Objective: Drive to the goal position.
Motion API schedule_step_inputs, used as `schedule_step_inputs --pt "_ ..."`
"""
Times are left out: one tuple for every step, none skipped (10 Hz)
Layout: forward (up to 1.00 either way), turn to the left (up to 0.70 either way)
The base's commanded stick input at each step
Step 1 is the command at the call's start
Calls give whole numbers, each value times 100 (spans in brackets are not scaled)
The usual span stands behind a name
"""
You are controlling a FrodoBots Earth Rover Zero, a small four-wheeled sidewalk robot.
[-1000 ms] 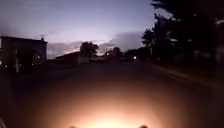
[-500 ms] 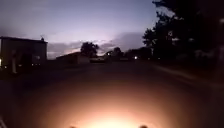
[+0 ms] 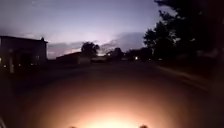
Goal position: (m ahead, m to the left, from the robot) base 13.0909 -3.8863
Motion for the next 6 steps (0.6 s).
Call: schedule_step_inputs --pt "70 -35" --pt "70 -35" --pt "70 -35" --pt "70 0" --pt "70 0" --pt "70 0"
